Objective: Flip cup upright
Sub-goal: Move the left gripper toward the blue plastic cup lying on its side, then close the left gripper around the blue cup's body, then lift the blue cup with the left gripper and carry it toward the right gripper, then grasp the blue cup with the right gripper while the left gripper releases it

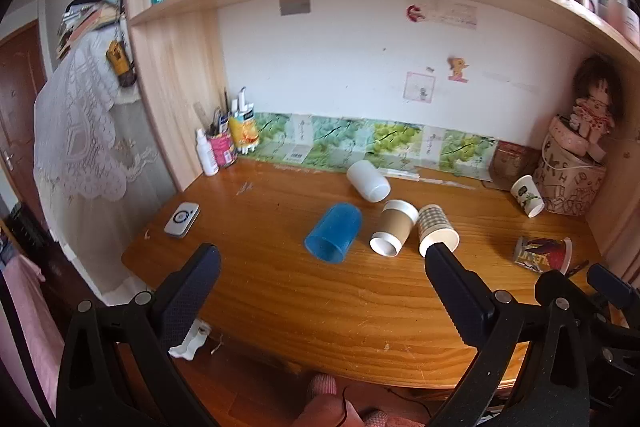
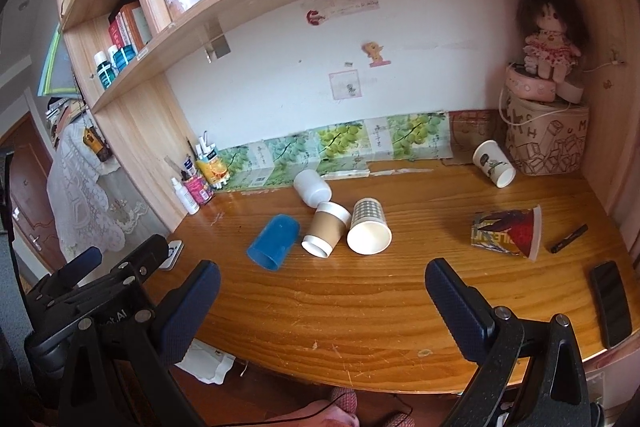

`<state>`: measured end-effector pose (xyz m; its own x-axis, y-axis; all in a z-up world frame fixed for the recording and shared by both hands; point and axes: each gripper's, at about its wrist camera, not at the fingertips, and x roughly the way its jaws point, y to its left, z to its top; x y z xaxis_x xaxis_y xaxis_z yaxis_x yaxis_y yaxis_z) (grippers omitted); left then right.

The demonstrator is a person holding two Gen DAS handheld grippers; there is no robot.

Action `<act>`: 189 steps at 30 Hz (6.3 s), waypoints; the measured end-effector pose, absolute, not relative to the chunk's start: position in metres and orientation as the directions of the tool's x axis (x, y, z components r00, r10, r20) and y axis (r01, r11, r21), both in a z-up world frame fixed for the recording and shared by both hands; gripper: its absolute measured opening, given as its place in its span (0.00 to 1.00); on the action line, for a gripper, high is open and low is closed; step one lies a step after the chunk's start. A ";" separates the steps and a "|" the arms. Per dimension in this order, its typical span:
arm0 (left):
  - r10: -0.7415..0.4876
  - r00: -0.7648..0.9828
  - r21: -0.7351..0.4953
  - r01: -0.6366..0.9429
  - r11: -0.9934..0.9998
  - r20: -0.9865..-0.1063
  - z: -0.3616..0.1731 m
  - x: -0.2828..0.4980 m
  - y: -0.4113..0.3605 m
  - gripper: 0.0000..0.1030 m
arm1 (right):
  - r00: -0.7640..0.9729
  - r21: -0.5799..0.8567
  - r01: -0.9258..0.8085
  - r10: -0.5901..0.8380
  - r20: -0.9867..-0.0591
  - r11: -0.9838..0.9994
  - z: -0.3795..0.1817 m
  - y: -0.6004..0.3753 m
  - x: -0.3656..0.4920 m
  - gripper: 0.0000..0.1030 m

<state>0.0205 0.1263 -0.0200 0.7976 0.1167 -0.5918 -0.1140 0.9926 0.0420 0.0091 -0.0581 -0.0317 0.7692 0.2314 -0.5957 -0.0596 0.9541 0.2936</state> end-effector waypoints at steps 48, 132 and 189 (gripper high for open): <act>-0.080 0.113 -0.058 0.189 0.980 -0.990 -0.171 0.294 0.178 0.99 | 0.382 0.591 0.463 0.453 -0.806 0.661 -0.176 -0.033 0.234 0.93; -0.240 -0.155 -0.278 0.308 0.910 -0.958 -0.210 0.173 0.055 0.74 | 0.258 0.658 0.537 0.639 -0.724 0.528 -0.195 -0.128 0.091 0.93; -0.311 0.249 -0.257 0.229 0.939 -0.917 -0.172 0.120 0.114 0.80 | 0.324 -0.208 -0.902 0.277 -0.905 0.377 -0.158 -0.032 0.084 0.92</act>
